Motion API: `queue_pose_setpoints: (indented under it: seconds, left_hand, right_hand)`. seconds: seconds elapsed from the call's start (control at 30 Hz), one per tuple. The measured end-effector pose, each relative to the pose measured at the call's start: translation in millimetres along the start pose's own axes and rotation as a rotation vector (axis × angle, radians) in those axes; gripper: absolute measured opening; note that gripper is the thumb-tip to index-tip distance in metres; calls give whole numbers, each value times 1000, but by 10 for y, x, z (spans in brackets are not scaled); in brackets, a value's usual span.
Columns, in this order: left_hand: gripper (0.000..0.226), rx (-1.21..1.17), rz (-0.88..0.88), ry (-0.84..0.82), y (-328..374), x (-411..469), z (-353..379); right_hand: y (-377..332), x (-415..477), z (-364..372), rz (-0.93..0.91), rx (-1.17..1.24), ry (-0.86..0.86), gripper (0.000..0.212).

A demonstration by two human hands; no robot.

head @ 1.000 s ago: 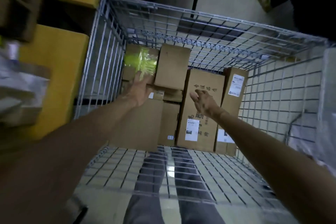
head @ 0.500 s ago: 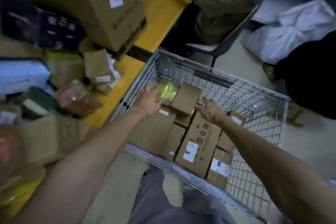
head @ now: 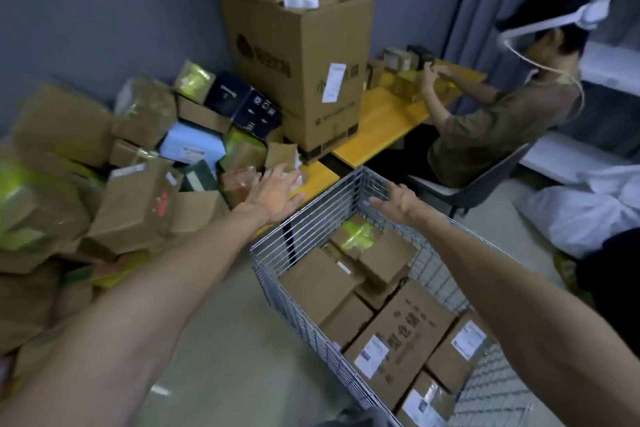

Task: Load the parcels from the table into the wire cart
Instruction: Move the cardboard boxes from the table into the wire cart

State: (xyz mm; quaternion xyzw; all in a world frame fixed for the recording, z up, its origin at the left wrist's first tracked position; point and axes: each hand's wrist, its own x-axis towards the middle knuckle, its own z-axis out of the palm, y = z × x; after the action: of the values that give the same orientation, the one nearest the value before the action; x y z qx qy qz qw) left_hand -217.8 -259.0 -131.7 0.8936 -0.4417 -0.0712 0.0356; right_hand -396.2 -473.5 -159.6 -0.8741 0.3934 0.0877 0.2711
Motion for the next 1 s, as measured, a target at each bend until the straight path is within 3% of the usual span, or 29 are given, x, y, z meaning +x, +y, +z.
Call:
queue_pose_setpoints:
  seconds: [0.23, 0.57, 1.0]
  left_hand:
    - [56, 24, -79, 117, -642, -757, -639]
    - [59, 47, -198, 210, -1888, -1908, -1206]
    - [63, 93, -477, 326, -3228, -2490, -1659]
  right_hand:
    - [-1095, -423, -240, -157, -44, 85, 79]
    - [-2640, -1081, 47, -399, -71, 142, 75]
    - [-4435, -732, 392, -691, -88, 80, 85]
